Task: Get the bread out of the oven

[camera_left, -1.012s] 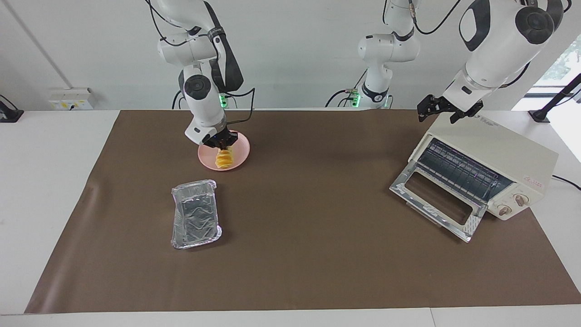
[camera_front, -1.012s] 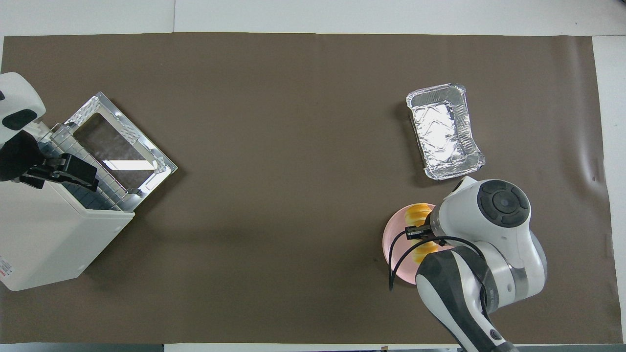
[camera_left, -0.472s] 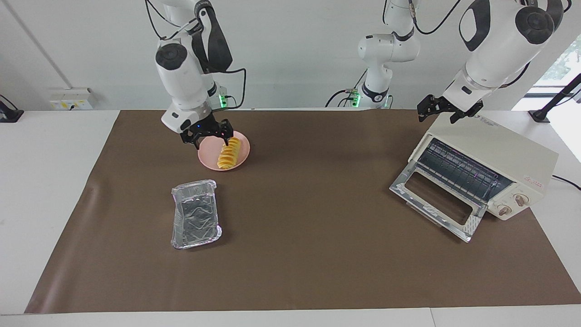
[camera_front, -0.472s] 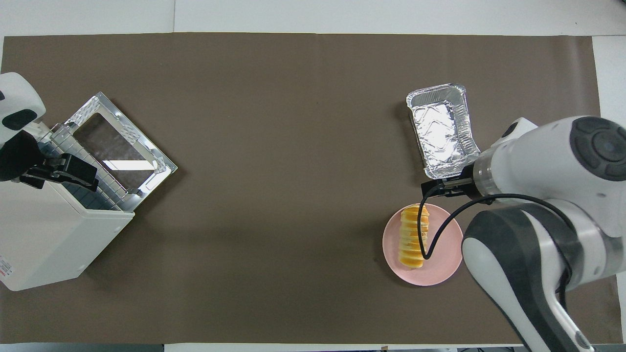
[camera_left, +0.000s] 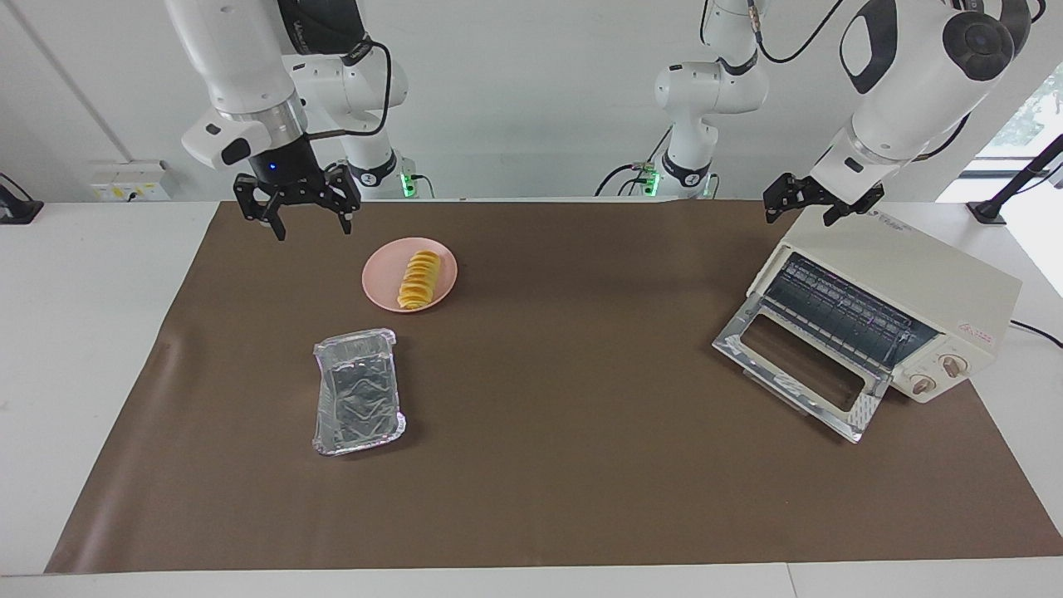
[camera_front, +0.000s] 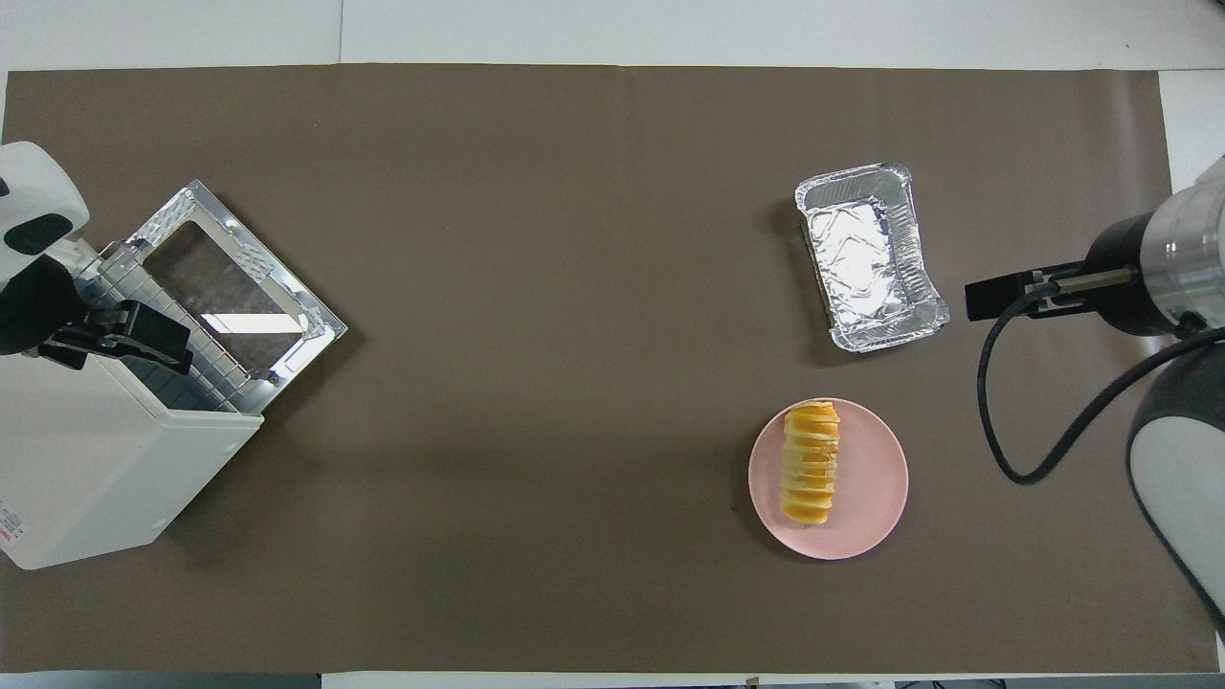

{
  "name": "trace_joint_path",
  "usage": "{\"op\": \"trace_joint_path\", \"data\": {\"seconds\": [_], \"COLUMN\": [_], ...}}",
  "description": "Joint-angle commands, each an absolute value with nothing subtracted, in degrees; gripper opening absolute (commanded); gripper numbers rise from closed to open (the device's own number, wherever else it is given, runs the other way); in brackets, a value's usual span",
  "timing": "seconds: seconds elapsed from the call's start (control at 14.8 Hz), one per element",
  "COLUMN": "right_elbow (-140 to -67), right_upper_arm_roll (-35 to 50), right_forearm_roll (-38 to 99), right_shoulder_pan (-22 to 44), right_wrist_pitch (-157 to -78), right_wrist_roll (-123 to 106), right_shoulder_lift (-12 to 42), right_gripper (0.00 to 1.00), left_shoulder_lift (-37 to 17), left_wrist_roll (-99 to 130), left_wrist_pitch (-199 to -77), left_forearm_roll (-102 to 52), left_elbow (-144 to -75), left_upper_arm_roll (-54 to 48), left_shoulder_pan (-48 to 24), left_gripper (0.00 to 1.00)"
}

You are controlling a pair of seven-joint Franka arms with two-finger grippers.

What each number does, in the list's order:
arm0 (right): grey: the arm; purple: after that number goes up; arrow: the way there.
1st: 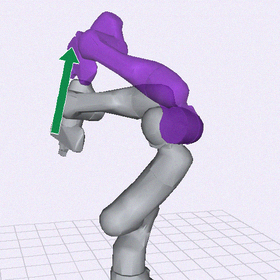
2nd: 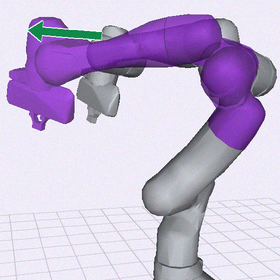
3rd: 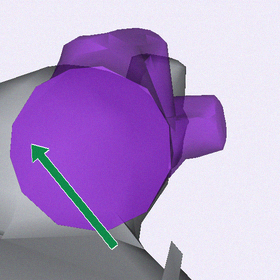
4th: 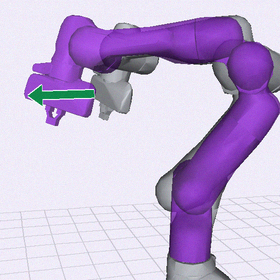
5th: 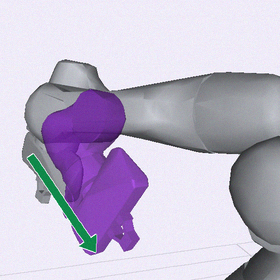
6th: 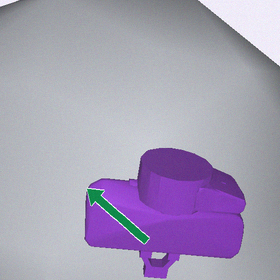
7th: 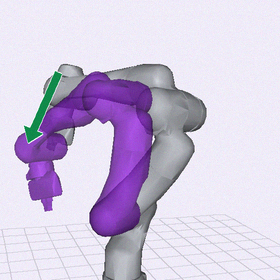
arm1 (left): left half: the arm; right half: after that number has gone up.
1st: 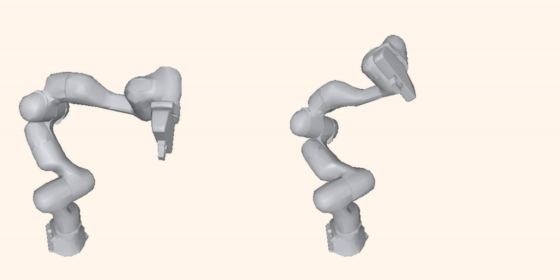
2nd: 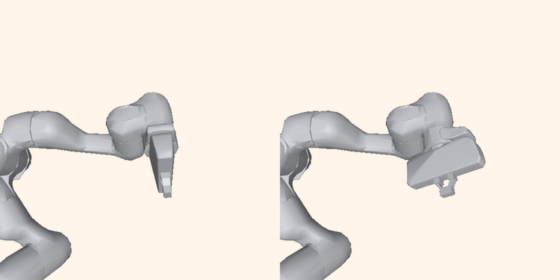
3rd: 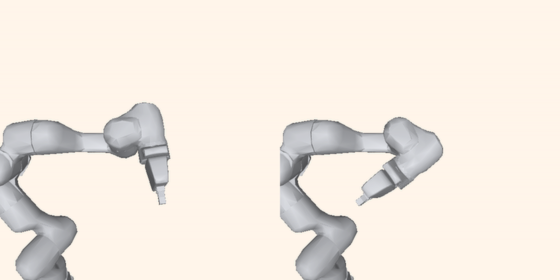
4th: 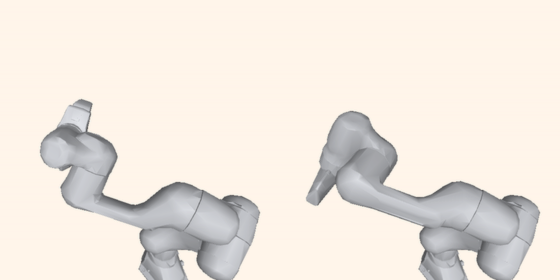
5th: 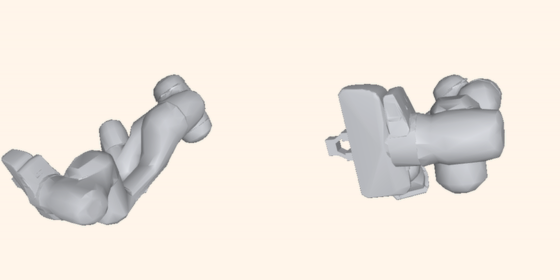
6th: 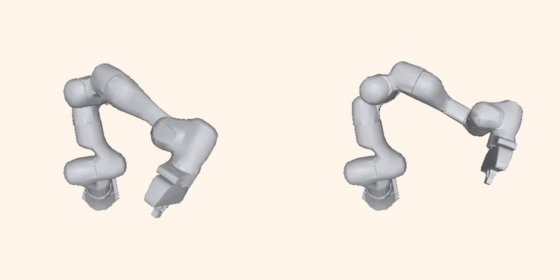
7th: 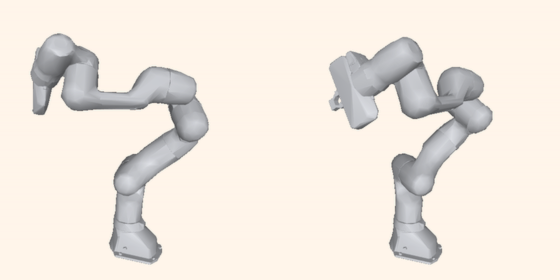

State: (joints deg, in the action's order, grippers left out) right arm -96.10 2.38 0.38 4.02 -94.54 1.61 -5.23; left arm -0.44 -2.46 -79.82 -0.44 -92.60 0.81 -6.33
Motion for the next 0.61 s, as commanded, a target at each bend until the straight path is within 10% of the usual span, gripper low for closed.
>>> {"op": "trace_joint_path", "data": {"seconds": [0.0, 0.54], "right_elbow": [-85.4, -88.9], "right_upper_arm_roll": [2.9, 3.0], "right_forearm_roll": [-1.0, -1.9], "right_shoulder_pan": [1.9, -1.9], "right_wrist_pitch": [-88.3, -85.5], "right_wrist_roll": [0.9, 1.6], "right_shoulder_lift": [0.6, -0.4], "right_gripper": [1.0, 1.0], "left_shoulder_lift": [0.5, 0.5], "left_wrist_roll": [-2.8, -2.8], "left_wrist_pitch": [-80.5, -80.5], "left_forearm_roll": [0.2, 0.2], "left_elbow": [-93.3, -93.3], "left_upper_arm_roll": [0.4, 0.4], "left_shoulder_pan": [-5.8, -5.8], "left_gripper": [1.0, 1.0]}}
